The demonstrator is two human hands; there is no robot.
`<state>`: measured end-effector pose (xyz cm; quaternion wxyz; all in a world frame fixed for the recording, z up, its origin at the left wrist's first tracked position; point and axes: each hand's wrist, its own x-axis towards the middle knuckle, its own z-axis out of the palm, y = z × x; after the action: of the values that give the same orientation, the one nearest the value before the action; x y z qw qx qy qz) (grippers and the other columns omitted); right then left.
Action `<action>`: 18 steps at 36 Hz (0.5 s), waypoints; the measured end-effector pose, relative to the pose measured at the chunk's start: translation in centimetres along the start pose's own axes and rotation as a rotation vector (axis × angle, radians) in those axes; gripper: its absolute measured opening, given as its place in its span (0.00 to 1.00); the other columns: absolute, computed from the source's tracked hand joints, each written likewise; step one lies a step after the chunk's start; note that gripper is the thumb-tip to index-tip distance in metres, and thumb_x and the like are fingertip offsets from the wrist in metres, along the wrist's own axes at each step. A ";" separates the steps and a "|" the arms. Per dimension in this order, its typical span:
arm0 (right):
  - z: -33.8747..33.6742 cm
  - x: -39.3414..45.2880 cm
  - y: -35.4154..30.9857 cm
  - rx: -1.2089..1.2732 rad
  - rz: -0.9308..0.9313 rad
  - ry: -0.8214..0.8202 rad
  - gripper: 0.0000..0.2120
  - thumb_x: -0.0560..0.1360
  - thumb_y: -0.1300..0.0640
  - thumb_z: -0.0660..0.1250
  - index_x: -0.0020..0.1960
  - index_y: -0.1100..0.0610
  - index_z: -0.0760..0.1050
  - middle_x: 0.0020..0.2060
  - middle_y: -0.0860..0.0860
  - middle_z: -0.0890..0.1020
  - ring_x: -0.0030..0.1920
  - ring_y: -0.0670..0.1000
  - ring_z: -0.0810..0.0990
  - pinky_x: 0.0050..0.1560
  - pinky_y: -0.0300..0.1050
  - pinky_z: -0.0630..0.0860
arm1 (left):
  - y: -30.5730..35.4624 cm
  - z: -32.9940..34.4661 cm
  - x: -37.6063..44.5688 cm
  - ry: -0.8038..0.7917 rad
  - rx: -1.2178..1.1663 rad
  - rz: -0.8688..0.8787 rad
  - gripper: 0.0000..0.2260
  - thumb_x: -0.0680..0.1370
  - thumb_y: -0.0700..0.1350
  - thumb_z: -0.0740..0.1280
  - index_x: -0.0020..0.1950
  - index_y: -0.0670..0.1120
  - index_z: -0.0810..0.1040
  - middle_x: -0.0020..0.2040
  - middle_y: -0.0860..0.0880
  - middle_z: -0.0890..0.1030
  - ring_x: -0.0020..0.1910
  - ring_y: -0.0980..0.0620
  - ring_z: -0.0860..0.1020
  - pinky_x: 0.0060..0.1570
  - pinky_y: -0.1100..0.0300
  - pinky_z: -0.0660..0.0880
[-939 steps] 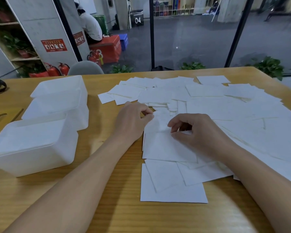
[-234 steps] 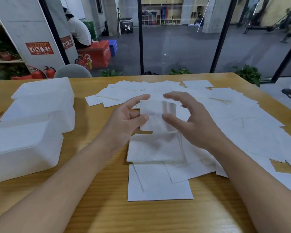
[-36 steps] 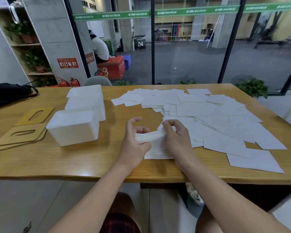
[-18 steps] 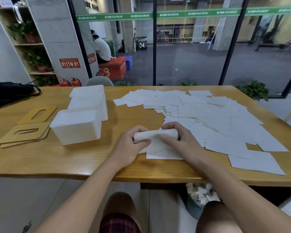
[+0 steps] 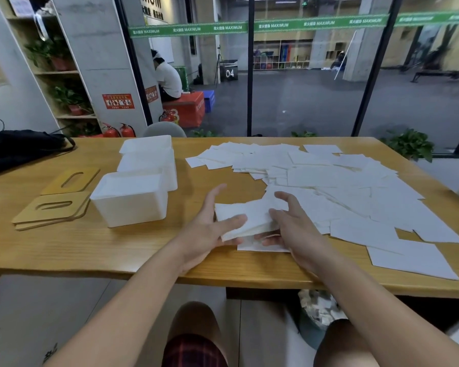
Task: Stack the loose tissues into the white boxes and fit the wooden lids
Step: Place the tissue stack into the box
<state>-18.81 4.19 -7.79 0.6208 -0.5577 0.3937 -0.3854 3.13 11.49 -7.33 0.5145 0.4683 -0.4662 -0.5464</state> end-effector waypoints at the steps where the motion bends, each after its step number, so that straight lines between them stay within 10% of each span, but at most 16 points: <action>1: -0.1 -0.1 0.0 -0.024 -0.022 -0.006 0.19 0.88 0.58 0.59 0.75 0.43 0.65 0.62 0.59 0.83 0.46 0.60 0.90 0.43 0.49 0.86 | -0.1 -0.2 -0.1 -0.019 0.019 0.014 0.41 0.73 0.52 0.87 0.75 0.76 0.68 0.77 0.47 0.72 0.70 0.46 0.79 0.63 0.45 0.84; 6: -0.3 -0.4 -0.4 -0.090 -0.080 -0.079 0.17 0.84 0.65 0.64 0.63 0.45 0.71 0.64 0.57 0.80 0.47 0.61 0.90 0.43 0.50 0.86 | 0.0 -1.3 -0.8 0.006 0.195 0.065 0.33 0.74 0.49 0.84 0.75 0.62 0.74 0.71 0.37 0.77 0.62 0.35 0.82 0.64 0.40 0.83; 12: 0.3 -0.3 -1.4 -0.307 -0.231 -0.107 0.13 0.81 0.58 0.72 0.62 0.43 0.80 0.62 0.47 0.82 0.52 0.54 0.87 0.52 0.56 0.88 | 0.4 -3.0 -1.6 0.061 0.314 0.116 0.22 0.80 0.55 0.78 0.73 0.61 0.80 0.71 0.61 0.79 0.58 0.49 0.87 0.62 0.41 0.85; 18: 2.6 0.6 -2.9 -0.306 -0.281 -0.152 0.13 0.84 0.55 0.72 0.65 0.42 0.82 0.60 0.42 0.83 0.53 0.53 0.87 0.50 0.50 0.87 | 2.5 -6.1 -3.4 0.145 0.405 0.188 0.17 0.81 0.61 0.76 0.69 0.64 0.83 0.66 0.63 0.83 0.59 0.53 0.85 0.55 0.54 0.85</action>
<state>-16.33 4.42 -4.73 0.4972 -0.7223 0.3177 -0.3609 9.58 14.59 -5.48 0.4908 0.5546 -0.5697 -0.3563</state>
